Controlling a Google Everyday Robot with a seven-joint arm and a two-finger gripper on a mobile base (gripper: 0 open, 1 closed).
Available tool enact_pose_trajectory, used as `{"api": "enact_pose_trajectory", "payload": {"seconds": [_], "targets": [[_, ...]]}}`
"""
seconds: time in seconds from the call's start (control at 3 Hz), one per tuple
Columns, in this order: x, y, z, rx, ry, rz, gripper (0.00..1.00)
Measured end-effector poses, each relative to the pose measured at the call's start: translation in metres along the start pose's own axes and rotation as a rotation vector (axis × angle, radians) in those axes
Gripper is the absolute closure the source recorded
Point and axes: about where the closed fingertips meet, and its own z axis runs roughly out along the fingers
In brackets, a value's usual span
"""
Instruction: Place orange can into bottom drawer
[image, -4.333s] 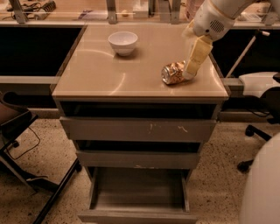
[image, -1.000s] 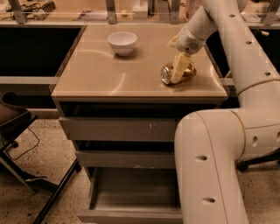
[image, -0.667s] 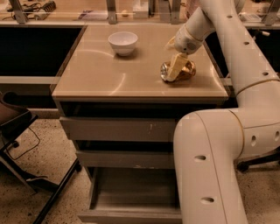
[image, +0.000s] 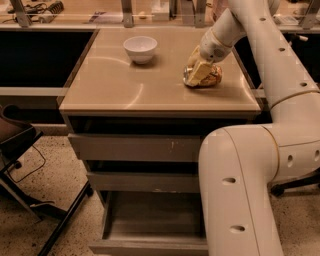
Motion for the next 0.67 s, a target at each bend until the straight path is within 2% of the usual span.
{"api": "enact_pose_trajectory", "payload": {"seconds": [0.33,0.67], "targets": [[-0.002,-0.006,0.002,0.020,-0.006,0.000,0.88],[-0.006,-0.009,-0.026,0.077,-0.004,0.006,1.00]]}}
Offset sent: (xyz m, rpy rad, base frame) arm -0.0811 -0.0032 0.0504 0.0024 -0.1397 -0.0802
